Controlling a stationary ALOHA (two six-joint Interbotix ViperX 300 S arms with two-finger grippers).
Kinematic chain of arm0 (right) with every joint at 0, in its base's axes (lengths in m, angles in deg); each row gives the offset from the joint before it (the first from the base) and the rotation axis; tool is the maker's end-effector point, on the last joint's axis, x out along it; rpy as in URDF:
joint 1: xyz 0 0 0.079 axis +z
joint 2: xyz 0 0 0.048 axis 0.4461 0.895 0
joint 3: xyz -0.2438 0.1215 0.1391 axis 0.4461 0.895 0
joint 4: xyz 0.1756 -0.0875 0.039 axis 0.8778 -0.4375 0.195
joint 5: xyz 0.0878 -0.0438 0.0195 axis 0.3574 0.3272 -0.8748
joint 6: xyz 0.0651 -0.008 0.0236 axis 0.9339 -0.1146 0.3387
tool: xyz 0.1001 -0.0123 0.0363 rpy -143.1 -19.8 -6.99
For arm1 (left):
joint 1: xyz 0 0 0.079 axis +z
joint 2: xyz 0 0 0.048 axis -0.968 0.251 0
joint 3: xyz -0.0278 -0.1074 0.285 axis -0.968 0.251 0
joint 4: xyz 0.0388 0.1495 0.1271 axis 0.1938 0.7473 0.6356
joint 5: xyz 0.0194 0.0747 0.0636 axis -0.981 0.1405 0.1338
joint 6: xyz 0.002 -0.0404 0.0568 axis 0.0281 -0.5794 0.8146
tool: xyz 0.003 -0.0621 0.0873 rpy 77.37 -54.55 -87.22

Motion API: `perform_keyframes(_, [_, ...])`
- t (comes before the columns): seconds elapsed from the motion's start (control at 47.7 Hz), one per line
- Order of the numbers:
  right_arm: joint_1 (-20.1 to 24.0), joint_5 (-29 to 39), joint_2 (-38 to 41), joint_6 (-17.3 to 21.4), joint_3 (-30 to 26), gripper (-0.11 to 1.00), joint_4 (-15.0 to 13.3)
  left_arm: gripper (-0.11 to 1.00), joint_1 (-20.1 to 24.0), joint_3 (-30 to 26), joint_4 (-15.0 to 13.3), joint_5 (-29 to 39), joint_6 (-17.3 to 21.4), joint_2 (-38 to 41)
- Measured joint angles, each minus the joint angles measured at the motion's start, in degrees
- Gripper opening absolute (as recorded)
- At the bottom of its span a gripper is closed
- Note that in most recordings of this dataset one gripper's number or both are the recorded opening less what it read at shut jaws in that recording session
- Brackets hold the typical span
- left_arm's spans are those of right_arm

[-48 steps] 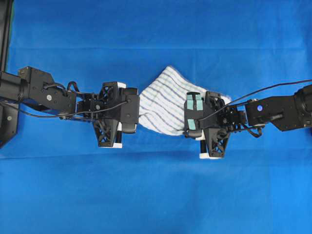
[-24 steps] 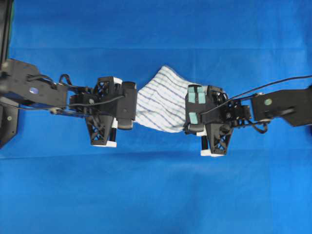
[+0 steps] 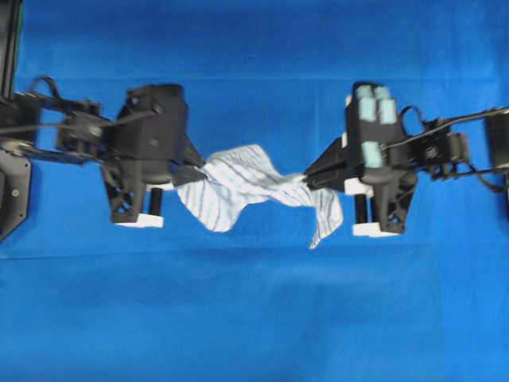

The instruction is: Lift the towel with both arms.

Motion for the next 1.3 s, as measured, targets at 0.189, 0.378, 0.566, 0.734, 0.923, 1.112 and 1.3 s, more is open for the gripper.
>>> perform_keyframes(0.189, [0.0, 6.0, -4.2, -0.2, -5.4, 0.03, -2.6, 0.04, 0.0, -4.6, 0.1, 5.6, -0.1, -3.9])
perform_keyframes(0.378, [0.0, 11.2, -6.2, -0.2, -11.1, 0.03, -4.2, 0.04, 0.0, -10.1, 0.3, 10.5, -0.1, -4.9])
perform_keyframes(0.566, [0.0, 12.7, -6.4, -0.2, -14.2, 0.03, -4.7, 0.04, 0.0, -14.2, 0.4, 14.1, -0.1, -4.7])
perform_keyframes(0.734, [0.0, 12.8, -6.5, -0.3, -14.3, 0.03, -4.6, 0.04, 0.0, -14.7, 0.4, 14.8, 0.0, -4.1])
perform_keyframes(0.923, [0.0, 13.1, -6.4, -0.3, -14.3, 0.03, -4.7, 0.04, 0.0, -14.7, 0.4, 14.8, -0.1, -4.1])
perform_keyframes(1.112, [0.0, 13.6, -6.5, -0.4, -14.3, 0.03, -4.7, 0.04, 0.0, -14.7, 0.5, 14.5, 0.0, -4.1])
perform_keyframes(1.3, [0.0, 13.6, -6.5, -0.2, -14.4, 0.04, -4.7, 0.12, 0.0, -14.7, 0.5, 13.4, 0.4, -4.1])
